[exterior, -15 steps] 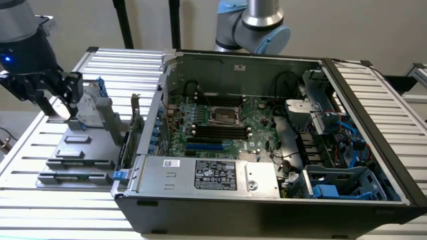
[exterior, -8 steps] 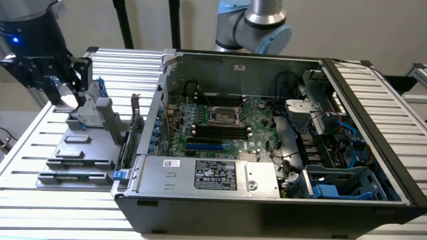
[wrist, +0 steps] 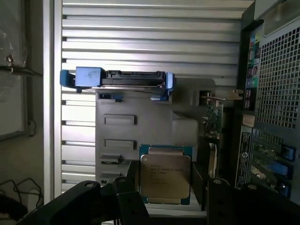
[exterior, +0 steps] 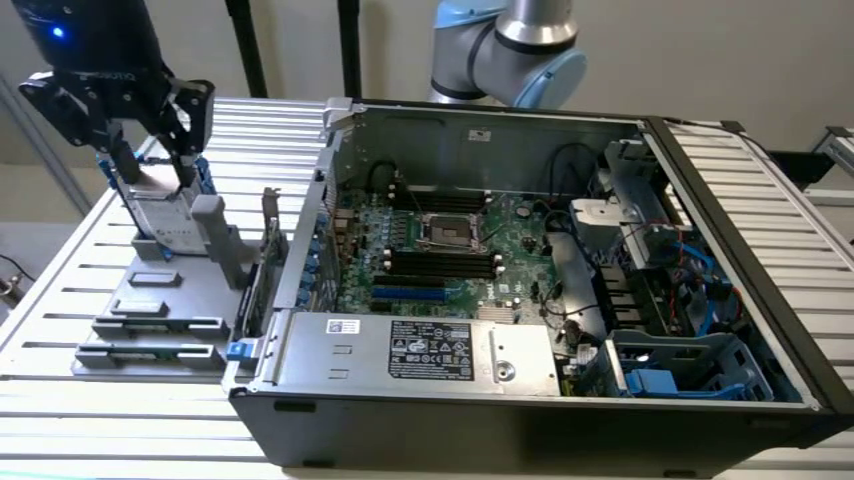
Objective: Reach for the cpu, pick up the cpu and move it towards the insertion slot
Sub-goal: 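Pick up the cpu and move it towards the insertion slot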
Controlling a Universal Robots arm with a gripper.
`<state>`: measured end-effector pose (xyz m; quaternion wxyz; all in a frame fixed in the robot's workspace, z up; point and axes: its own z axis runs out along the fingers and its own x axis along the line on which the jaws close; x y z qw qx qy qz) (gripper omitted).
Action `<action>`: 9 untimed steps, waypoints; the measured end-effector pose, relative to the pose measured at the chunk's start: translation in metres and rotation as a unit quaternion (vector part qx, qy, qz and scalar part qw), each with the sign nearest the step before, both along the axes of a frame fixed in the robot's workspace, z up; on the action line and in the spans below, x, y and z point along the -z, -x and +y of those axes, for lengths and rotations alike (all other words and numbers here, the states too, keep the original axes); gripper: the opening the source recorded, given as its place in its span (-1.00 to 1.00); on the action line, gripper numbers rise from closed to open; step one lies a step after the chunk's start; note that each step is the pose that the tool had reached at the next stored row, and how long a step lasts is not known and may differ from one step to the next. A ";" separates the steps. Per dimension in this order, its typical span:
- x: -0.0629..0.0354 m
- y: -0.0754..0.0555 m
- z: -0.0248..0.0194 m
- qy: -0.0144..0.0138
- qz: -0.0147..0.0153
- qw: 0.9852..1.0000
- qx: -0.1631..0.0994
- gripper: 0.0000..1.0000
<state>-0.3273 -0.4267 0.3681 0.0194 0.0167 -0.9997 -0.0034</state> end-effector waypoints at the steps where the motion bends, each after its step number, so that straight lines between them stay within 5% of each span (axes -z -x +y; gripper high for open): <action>1: -0.0021 -0.004 0.0000 0.000 0.000 1.000 0.000 0.08; 9: -0.0111 -0.041 0.0000 -0.009 0.001 1.000 -0.002 0.08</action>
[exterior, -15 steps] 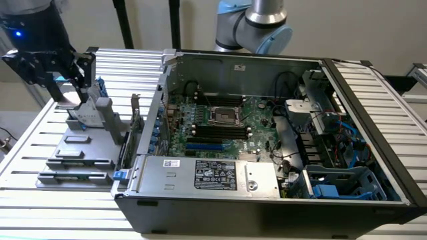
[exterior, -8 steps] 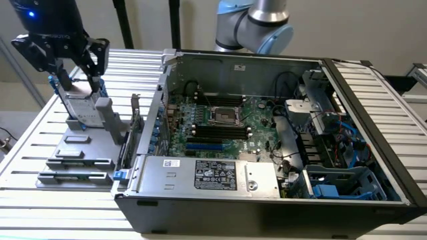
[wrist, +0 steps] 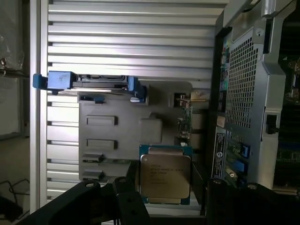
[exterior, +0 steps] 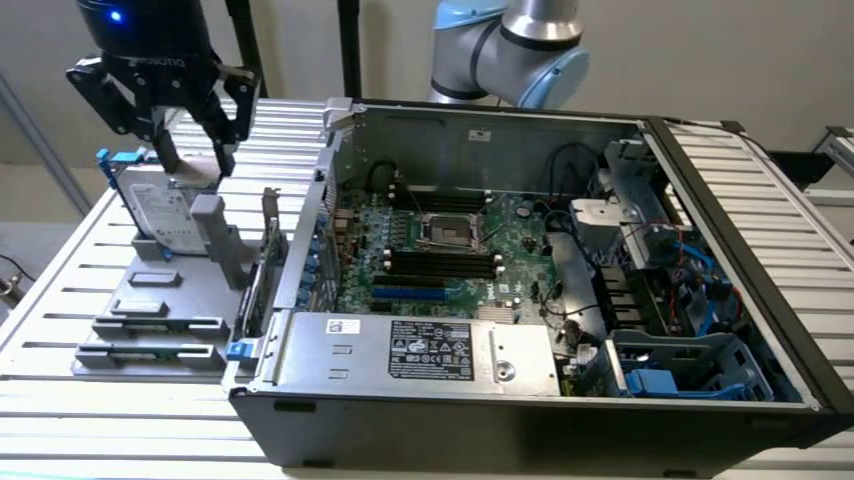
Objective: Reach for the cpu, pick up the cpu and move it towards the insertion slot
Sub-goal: 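Pick up the cpu and move it towards the insertion slot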
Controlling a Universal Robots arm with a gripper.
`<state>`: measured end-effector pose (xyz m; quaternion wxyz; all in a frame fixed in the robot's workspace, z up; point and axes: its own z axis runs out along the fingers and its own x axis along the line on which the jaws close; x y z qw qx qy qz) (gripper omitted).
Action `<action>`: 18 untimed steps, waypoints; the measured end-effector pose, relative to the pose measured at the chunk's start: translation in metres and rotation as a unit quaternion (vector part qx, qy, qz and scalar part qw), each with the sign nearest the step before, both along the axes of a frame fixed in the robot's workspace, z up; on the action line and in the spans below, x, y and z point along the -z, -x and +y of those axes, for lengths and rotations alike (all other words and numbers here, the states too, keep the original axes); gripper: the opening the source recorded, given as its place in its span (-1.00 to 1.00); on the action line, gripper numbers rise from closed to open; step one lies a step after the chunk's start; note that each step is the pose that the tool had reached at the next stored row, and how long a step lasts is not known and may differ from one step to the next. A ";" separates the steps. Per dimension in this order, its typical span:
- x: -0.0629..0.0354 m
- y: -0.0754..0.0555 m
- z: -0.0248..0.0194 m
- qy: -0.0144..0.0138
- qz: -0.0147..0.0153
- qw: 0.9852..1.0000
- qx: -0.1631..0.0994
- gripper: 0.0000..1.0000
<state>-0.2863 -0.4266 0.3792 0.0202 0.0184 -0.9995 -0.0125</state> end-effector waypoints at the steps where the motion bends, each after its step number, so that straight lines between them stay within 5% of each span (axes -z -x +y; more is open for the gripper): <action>1: -0.0010 -0.005 0.0000 -0.002 0.000 1.000 0.000 0.08; 9: -0.0069 -0.041 0.0000 -0.014 0.000 1.000 -0.003 0.08; 18: -0.0079 -0.081 -0.0002 -0.023 0.000 1.000 -0.007 0.08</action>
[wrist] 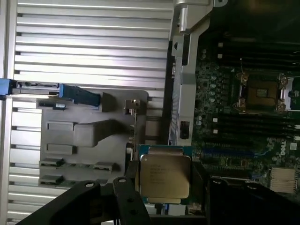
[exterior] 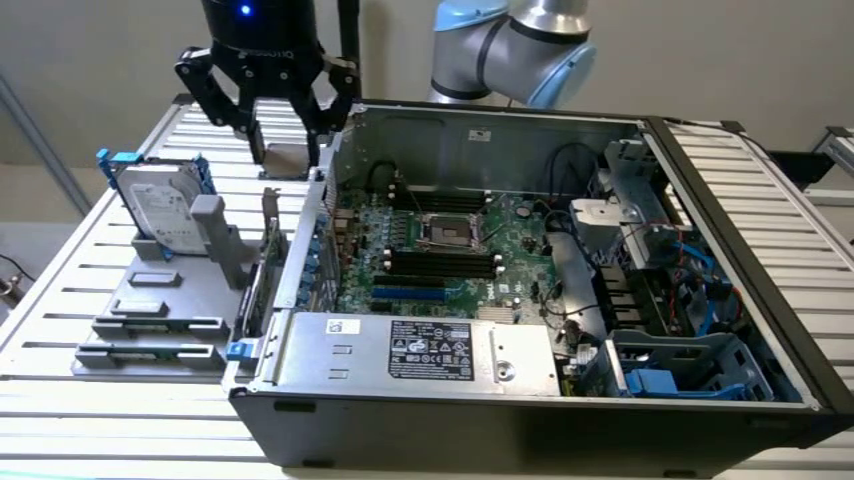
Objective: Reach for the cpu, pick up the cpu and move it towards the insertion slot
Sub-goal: 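Pick up the cpu and move it towards the insertion slot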
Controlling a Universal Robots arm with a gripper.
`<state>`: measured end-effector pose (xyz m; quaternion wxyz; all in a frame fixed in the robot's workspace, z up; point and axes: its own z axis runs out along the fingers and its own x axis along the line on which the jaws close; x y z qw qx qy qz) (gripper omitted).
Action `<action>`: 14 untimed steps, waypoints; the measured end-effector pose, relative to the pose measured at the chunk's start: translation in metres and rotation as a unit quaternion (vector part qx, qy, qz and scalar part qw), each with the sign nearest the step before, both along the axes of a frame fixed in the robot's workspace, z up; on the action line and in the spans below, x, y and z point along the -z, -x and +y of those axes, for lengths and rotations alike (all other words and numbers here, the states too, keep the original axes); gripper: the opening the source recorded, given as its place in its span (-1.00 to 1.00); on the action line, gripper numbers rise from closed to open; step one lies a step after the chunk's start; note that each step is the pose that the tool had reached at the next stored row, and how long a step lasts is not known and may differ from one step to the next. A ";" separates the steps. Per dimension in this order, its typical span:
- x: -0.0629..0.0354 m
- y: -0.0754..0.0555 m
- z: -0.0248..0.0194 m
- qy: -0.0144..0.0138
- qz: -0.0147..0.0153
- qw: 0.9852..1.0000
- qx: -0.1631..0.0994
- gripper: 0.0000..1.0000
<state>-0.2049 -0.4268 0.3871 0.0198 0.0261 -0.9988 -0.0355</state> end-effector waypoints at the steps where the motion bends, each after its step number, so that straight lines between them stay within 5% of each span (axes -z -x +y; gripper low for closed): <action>1: 0.0000 -0.004 0.0000 -0.001 0.000 1.000 -0.001 0.08; 7: 0.0000 -0.032 -0.0001 -0.004 0.000 1.000 -0.003 0.08; 14: 0.0015 -0.063 0.0000 -0.005 0.000 1.000 -0.006 0.08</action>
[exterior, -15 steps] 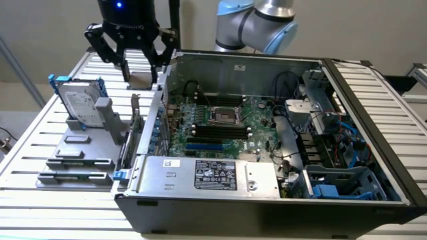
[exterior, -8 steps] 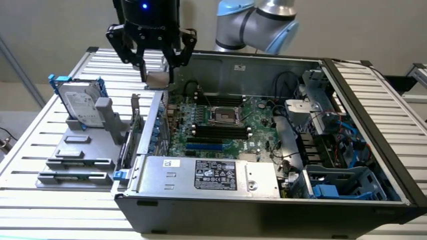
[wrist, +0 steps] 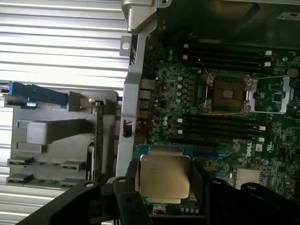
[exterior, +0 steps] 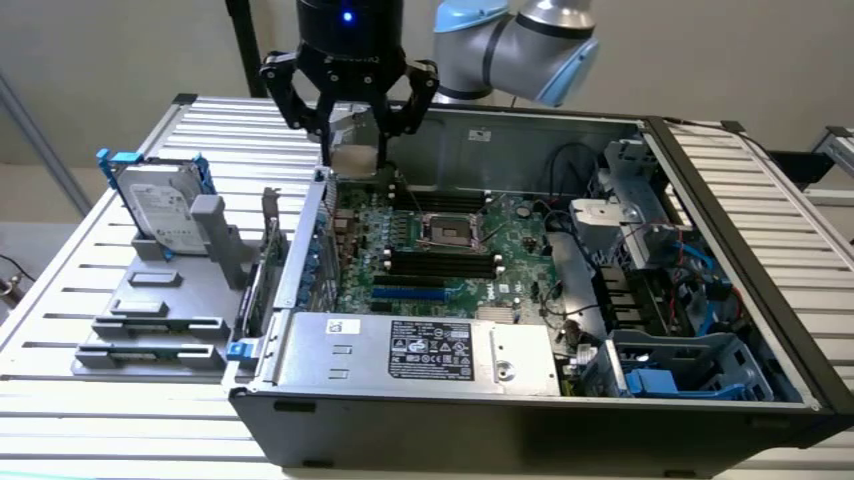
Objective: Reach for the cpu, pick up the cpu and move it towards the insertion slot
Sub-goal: 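Pick up the cpu and move it towards the insertion slot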
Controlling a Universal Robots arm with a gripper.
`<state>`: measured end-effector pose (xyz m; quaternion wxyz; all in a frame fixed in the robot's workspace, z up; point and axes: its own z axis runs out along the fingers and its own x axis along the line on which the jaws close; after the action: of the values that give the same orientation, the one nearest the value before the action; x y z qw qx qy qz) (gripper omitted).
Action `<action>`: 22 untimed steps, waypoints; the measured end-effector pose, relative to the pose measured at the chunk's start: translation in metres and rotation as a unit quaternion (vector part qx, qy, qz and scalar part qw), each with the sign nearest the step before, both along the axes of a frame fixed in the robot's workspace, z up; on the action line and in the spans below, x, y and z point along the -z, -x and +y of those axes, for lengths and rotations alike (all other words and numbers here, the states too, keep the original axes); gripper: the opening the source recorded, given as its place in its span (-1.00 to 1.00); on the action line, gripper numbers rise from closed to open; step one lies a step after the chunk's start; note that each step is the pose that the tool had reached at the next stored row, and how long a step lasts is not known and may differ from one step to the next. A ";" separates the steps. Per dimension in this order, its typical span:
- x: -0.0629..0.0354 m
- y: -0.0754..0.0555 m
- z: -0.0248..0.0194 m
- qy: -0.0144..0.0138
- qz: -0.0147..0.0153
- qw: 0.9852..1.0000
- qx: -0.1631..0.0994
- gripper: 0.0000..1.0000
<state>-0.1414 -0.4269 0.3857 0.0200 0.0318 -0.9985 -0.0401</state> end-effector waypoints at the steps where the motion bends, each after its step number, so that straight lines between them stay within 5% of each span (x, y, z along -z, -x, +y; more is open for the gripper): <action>1: 0.0010 -0.005 0.0002 0.000 0.000 1.000 0.000 0.08; 11: 0.0177 -0.049 0.0093 0.000 0.000 1.000 -0.002 0.08; 22: 0.0230 -0.075 0.0493 0.000 0.000 1.000 -0.002 0.08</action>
<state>-0.0667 -0.3775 0.3627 0.0200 0.0333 -0.9985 -0.0398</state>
